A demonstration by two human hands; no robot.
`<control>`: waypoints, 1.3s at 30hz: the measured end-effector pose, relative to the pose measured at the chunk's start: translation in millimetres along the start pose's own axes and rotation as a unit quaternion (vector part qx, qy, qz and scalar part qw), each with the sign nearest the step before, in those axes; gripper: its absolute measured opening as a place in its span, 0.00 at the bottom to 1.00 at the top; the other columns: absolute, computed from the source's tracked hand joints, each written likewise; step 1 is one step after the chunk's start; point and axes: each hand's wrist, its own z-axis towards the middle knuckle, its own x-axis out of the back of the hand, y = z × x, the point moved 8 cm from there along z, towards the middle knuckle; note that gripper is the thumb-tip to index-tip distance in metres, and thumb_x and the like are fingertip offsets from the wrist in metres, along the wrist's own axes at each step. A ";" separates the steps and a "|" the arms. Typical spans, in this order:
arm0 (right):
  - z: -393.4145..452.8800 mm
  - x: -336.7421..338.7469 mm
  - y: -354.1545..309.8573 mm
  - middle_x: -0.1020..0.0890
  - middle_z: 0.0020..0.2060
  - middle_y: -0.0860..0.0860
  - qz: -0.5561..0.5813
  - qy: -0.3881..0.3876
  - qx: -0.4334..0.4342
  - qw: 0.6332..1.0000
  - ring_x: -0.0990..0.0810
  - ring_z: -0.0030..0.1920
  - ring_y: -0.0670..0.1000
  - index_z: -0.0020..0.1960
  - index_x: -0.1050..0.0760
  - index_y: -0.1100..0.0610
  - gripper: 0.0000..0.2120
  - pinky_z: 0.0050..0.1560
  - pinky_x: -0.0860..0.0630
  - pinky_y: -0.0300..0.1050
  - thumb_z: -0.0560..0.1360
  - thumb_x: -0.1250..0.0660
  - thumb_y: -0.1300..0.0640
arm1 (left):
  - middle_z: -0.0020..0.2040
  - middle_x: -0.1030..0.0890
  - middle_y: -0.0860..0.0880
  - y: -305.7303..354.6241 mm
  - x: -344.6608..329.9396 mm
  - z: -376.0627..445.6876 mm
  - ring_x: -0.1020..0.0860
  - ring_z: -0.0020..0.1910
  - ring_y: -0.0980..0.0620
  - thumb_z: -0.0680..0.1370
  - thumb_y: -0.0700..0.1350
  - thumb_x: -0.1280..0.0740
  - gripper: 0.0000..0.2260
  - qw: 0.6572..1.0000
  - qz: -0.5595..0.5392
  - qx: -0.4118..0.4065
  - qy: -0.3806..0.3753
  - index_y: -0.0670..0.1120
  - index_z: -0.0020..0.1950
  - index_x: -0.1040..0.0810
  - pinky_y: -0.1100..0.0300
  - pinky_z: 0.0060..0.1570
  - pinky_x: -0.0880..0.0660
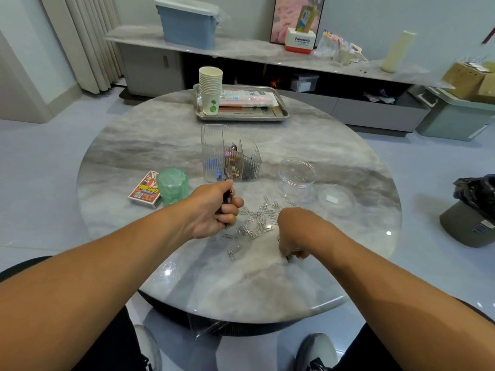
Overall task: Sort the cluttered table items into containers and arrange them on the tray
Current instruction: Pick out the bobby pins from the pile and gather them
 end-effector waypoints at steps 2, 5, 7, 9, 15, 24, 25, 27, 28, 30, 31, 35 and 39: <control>1.3 -4.0 -3.3 0.22 0.29 0.49 -0.014 0.004 0.004 1.000 0.19 0.37 0.53 0.33 0.28 0.56 0.15 0.47 0.19 0.44 0.68 0.22 0.61 | 0.31 0.27 0.47 2.5 2.4 0.3 0.39 0.22 0.58 0.86 0.50 0.43 0.14 1.000 -0.022 0.003 0.008 0.47 0.43 0.34 0.67 0.18 0.44; 2.7 -6.5 -6.6 0.23 0.26 0.48 -0.017 0.020 0.014 1.000 0.22 0.30 0.51 0.32 0.27 0.55 0.11 0.36 0.25 0.39 0.64 0.25 0.62 | 0.33 0.29 0.48 1.5 5.8 0.9 0.37 0.24 0.57 0.87 0.48 0.45 0.13 0.999 -0.036 0.012 0.025 0.46 0.43 0.33 0.68 0.19 0.42; 2.6 -2.5 -5.4 0.23 0.22 0.46 0.011 0.027 0.019 0.999 0.24 0.25 0.48 0.31 0.24 0.56 0.06 0.33 0.27 0.37 0.64 0.27 0.59 | 0.34 0.30 0.47 -0.8 6.4 0.4 0.36 0.28 0.56 0.87 0.45 0.46 0.14 0.998 -0.041 0.023 0.028 0.45 0.42 0.32 0.69 0.20 0.39; 4.6 11.8 -1.0 0.21 0.22 0.48 0.112 0.050 0.028 0.992 0.24 0.25 0.49 0.32 0.21 0.57 0.07 0.33 0.27 0.38 0.67 0.29 0.55 | 0.33 0.29 0.46 -3.8 5.1 0.0 0.33 0.30 0.55 0.87 0.45 0.46 0.15 0.998 -0.049 0.039 0.024 0.44 0.41 0.31 0.68 0.23 0.34; -5.3 50.9 -13.0 0.19 0.29 0.50 0.578 0.062 0.123 0.804 0.22 0.32 0.48 0.44 0.20 0.61 0.05 0.27 0.30 0.38 0.73 0.27 0.59 | 0.34 0.28 0.45 -17.3 -3.2 -2.3 0.29 0.29 0.52 0.84 0.63 0.47 0.24 0.996 -0.021 0.082 -0.002 0.43 0.46 0.31 0.64 0.25 0.29; -1.8 42.4 -36.2 0.20 0.28 0.50 0.560 0.087 0.132 0.813 0.28 0.26 0.45 0.40 0.17 0.58 0.06 0.23 0.34 0.34 0.73 0.23 0.58 | 0.28 0.30 0.48 -18.7 -18.3 4.8 0.33 0.24 0.54 0.81 0.69 0.50 0.29 0.997 0.038 0.069 -0.025 0.45 0.44 0.26 0.67 0.20 0.35; -2.1 47.0 -33.9 0.20 0.29 0.48 0.566 0.108 0.138 0.805 0.27 0.27 0.44 0.41 0.16 0.58 0.06 0.24 0.32 0.34 0.73 0.23 0.57 | 0.28 0.33 0.49 -16.4 -18.2 5.7 0.35 0.24 0.55 0.82 0.67 0.48 0.26 0.998 0.029 0.057 -0.020 0.46 0.43 0.28 0.67 0.19 0.37; -3.1 58.6 -31.3 0.17 0.35 0.46 0.580 0.135 0.179 0.783 0.22 0.32 0.43 0.49 0.17 0.55 0.08 0.30 0.28 0.33 0.72 0.22 0.56 | 0.27 0.35 0.51 -7.5 -17.0 8.2 0.37 0.22 0.57 0.84 0.62 0.45 0.21 0.999 -0.005 0.028 -0.015 0.46 0.46 0.27 0.67 0.17 0.40; -3.7 61.9 -32.2 0.17 0.41 0.46 0.576 0.130 0.208 0.780 0.20 0.37 0.42 0.55 0.19 0.53 0.15 0.34 0.26 0.32 0.70 0.20 0.55 | 0.27 0.35 0.51 -2.3 -16.1 9.2 0.37 0.22 0.57 0.84 0.60 0.44 0.19 1.000 -0.022 0.015 -0.012 0.45 0.49 0.26 0.67 0.17 0.40; -6.0 64.1 -35.6 0.21 0.58 0.45 0.519 0.119 0.267 0.803 0.19 0.50 0.41 0.69 0.28 0.47 0.35 0.43 0.23 0.33 0.66 0.17 0.52 | 0.29 0.33 0.51 7.6 -14.1 9.8 0.36 0.22 0.58 0.85 0.56 0.42 0.17 0.998 -0.056 -0.002 -0.003 0.44 0.50 0.26 0.67 0.18 0.37; -7.9 63.5 -38.4 0.26 0.64 0.45 0.475 0.125 0.293 0.820 0.21 0.56 0.42 0.74 0.34 0.43 0.44 0.46 0.22 0.34 0.64 0.16 0.51 | 0.29 0.34 0.51 11.6 -14.0 9.5 0.36 0.22 0.58 0.85 0.55 0.41 0.15 0.997 -0.081 -0.007 -0.003 0.43 0.49 0.27 0.67 0.18 0.37; -14.5 60.6 -48.2 0.34 0.70 0.43 0.420 0.166 0.355 0.819 0.24 0.63 0.44 0.79 0.44 0.36 0.57 0.54 0.19 0.42 0.61 0.14 0.52 | 0.30 0.36 0.53 17.7 -22.0 7.2 0.35 0.22 0.60 0.85 0.51 0.40 0.13 0.989 -0.144 -0.004 -0.038 0.43 0.49 0.27 0.70 0.21 0.36; -16.3 65.9 -40.7 0.34 0.68 0.40 0.396 0.228 0.359 0.814 0.26 0.60 0.40 0.78 0.42 0.33 0.56 0.58 0.22 0.39 0.60 0.14 0.48 | 0.32 0.34 0.52 15.7 -33.1 2.2 0.33 0.24 0.60 0.84 0.50 0.38 0.11 0.990 -0.108 -0.007 -0.086 0.43 0.51 0.27 0.69 0.24 0.31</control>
